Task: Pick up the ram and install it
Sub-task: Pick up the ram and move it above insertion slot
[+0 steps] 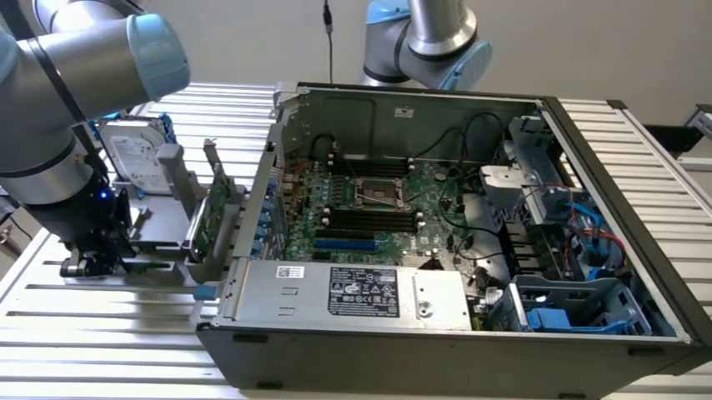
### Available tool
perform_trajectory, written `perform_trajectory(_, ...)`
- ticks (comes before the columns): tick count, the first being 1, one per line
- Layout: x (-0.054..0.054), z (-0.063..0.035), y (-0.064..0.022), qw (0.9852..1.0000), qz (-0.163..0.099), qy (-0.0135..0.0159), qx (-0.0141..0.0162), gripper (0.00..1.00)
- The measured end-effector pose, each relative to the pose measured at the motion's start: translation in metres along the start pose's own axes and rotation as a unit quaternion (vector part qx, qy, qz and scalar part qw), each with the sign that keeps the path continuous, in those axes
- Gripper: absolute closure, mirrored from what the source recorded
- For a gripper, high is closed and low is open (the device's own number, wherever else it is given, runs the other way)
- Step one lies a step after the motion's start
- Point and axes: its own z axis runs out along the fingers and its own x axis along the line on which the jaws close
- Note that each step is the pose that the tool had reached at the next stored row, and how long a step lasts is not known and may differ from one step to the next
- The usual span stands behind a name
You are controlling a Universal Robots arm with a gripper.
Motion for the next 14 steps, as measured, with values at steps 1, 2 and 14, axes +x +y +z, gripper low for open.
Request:
perform_trajectory(1,0.0000,0.0000,0.0000,1.0000,0.000,0.0000,-0.0001,0.68)
perform_trajectory(2,0.0000,0.0000,0.0000,1.0000,0.000,0.0000,-0.0002,0.68)
perform_trajectory(14,0.0000,0.0001,-0.0002,1.0000,0.001,0.0005,-0.0038,0.85)
